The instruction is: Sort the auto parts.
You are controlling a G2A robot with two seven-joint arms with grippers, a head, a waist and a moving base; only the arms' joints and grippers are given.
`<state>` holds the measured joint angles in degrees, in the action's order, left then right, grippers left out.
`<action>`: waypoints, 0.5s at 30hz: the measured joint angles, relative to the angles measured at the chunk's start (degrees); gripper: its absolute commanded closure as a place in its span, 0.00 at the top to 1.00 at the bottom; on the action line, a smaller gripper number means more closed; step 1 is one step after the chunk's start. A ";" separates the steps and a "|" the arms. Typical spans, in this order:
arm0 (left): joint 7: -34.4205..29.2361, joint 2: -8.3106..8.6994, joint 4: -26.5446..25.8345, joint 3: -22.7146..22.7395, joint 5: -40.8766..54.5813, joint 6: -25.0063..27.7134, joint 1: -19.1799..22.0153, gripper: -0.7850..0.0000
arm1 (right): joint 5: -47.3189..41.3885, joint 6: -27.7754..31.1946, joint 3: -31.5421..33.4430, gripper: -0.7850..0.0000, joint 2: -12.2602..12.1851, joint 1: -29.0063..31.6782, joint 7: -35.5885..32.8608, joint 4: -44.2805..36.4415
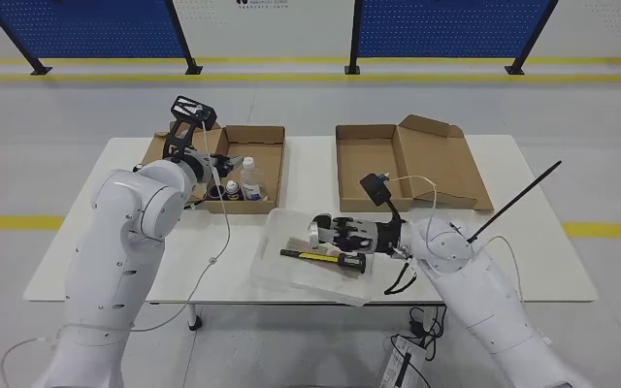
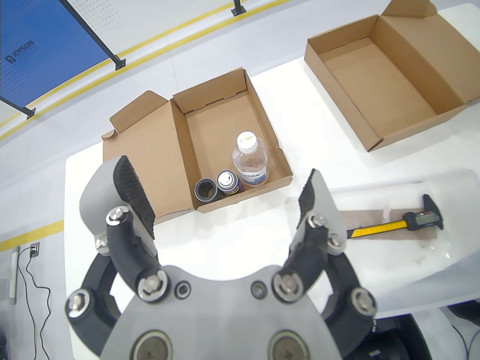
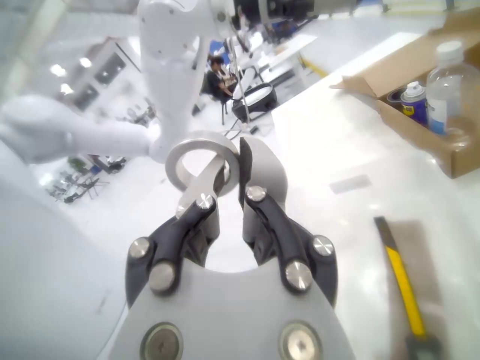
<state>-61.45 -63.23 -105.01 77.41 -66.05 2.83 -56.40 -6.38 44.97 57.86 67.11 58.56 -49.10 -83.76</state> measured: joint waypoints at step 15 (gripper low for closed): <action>0.00 0.00 0.00 0.00 0.00 0.00 0.00 1.00 | 24.50 -15.99 3.18 0.00 -1.58 -2.59 -1.78 -6.76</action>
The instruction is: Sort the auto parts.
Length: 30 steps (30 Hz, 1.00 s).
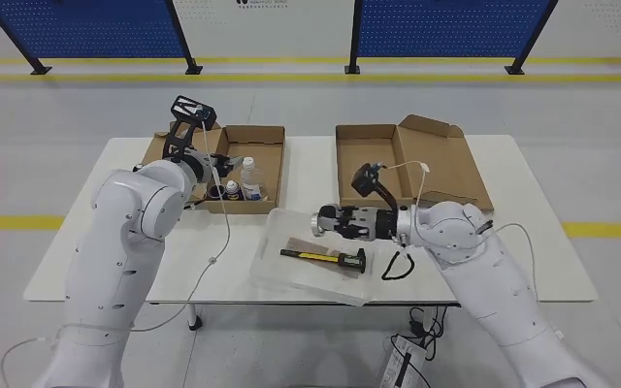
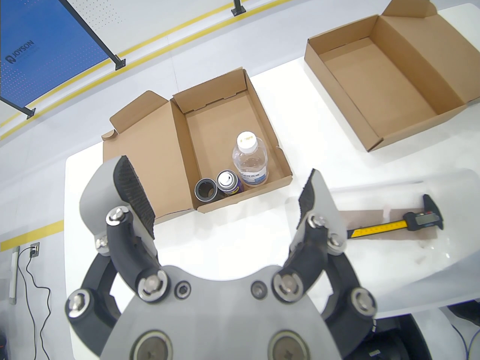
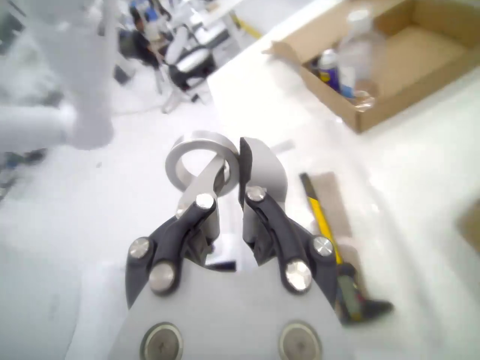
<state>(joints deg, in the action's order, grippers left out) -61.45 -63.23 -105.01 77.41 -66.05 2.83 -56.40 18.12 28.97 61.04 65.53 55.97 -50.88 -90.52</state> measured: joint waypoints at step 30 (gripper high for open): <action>0.00 0.00 0.00 0.00 0.00 0.00 0.00 1.00 | 31.01 -24.14 1.19 0.00 -0.76 -1.45 -1.25 -8.29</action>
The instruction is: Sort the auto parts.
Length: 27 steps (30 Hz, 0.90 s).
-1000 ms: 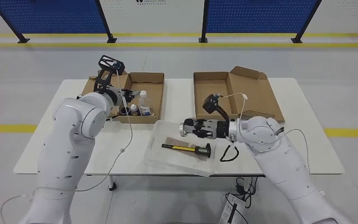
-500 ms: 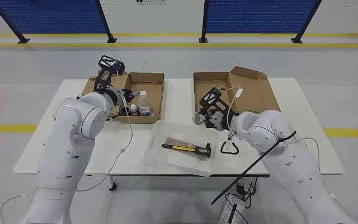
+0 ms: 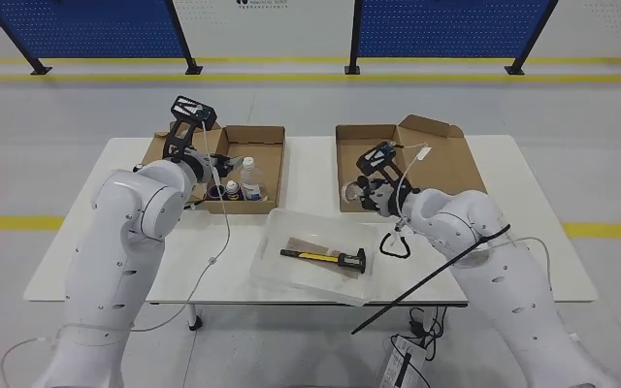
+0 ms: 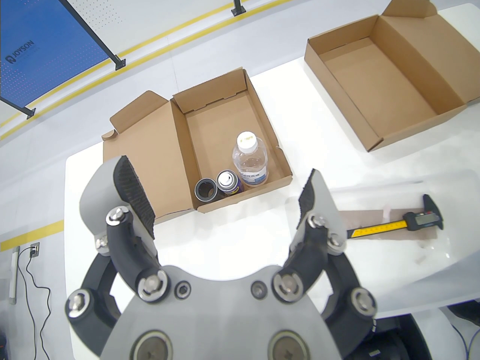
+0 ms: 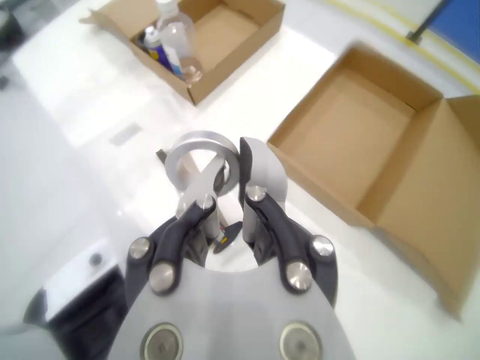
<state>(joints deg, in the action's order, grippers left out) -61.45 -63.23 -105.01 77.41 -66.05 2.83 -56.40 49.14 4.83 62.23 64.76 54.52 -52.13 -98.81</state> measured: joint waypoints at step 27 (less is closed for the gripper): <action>0.00 0.00 0.00 0.00 0.00 0.00 0.00 1.00 | -2.46 -15.80 -15.07 0.00 10.44 -22.55 10.94 49.91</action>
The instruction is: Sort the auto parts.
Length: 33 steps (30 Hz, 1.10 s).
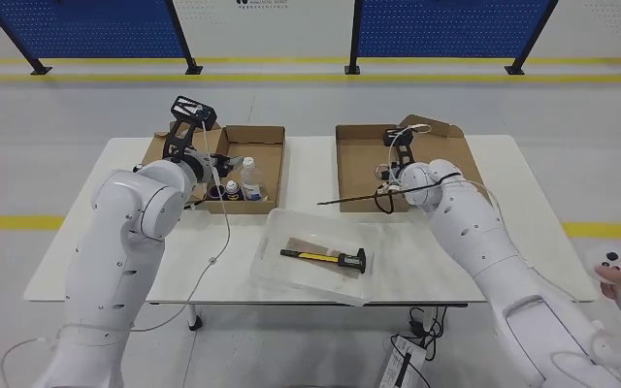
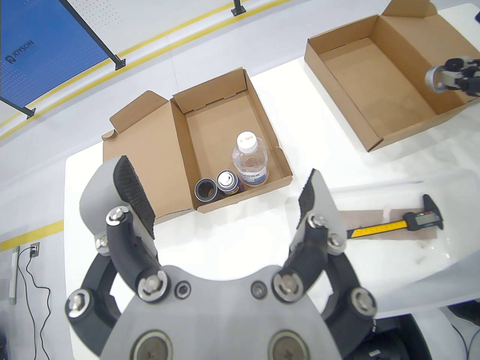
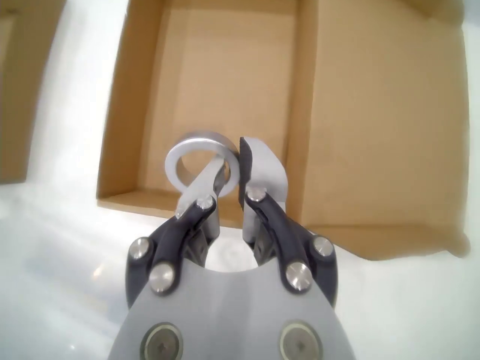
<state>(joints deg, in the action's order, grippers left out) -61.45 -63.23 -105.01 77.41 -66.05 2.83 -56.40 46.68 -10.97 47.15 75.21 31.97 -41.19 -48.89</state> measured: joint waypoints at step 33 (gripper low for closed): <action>0.00 0.00 0.00 0.00 0.00 0.00 0.00 1.00 | -2.78 3.25 -4.02 0.00 5.02 -2.19 -0.02 10.32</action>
<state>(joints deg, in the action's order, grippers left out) -61.45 -63.23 -105.01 77.41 -66.05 2.83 -56.40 43.90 -7.72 43.14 80.23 29.78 -41.21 -38.58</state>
